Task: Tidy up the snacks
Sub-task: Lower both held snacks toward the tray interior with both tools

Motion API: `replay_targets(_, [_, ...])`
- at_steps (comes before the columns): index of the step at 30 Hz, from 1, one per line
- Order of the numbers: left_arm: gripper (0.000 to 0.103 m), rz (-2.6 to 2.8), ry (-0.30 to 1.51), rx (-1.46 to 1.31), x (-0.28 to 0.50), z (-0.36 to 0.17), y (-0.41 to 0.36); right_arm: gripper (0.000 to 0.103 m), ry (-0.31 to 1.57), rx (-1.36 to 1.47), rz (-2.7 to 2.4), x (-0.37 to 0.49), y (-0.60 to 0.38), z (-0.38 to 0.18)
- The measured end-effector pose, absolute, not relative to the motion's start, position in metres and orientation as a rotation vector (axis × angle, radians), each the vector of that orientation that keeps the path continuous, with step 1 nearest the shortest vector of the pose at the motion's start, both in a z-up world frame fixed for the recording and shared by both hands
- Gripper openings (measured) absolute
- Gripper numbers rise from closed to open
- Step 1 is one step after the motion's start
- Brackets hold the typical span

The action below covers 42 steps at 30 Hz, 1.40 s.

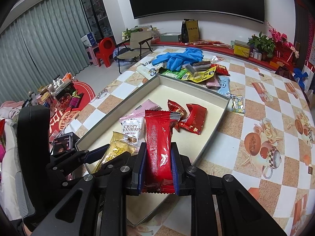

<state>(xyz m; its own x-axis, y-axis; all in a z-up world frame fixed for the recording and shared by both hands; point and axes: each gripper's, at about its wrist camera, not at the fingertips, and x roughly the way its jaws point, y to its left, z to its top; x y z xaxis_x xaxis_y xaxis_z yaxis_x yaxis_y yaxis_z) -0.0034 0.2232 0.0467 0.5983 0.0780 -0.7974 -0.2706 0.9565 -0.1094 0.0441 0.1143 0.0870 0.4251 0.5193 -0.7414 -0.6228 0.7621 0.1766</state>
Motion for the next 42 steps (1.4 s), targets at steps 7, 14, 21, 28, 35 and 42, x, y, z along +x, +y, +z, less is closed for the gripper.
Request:
replay_targets(7, [0.037,0.215,0.904,-0.230,0.004,0.047,0.228,0.024,0.879,-0.132,0.717,0.047,0.116,0.087])
replay_targets(14, [0.037,0.217,0.918,-0.232,0.009,0.044,0.227,0.024,0.875,-0.128,0.715,0.051,0.117,0.088])
replay_targets(21, [0.037,0.223,0.919,-0.224,0.014,0.046,0.227,0.024,0.880,-0.130,0.714,0.063,0.121,0.088])
replay_targets(28, [0.037,0.225,0.922,-0.222,0.017,0.048,0.228,0.024,0.901,-0.122,0.711,0.069,0.122,0.084])
replay_targets(35, [0.037,0.222,0.921,-0.216,0.020,0.049,0.228,0.024,0.900,-0.118,0.712,0.073,0.122,0.085])
replay_targets(42, [0.037,0.224,0.916,-0.221,0.024,0.048,0.228,0.024,0.904,-0.116,0.712,0.076,0.123,0.084])
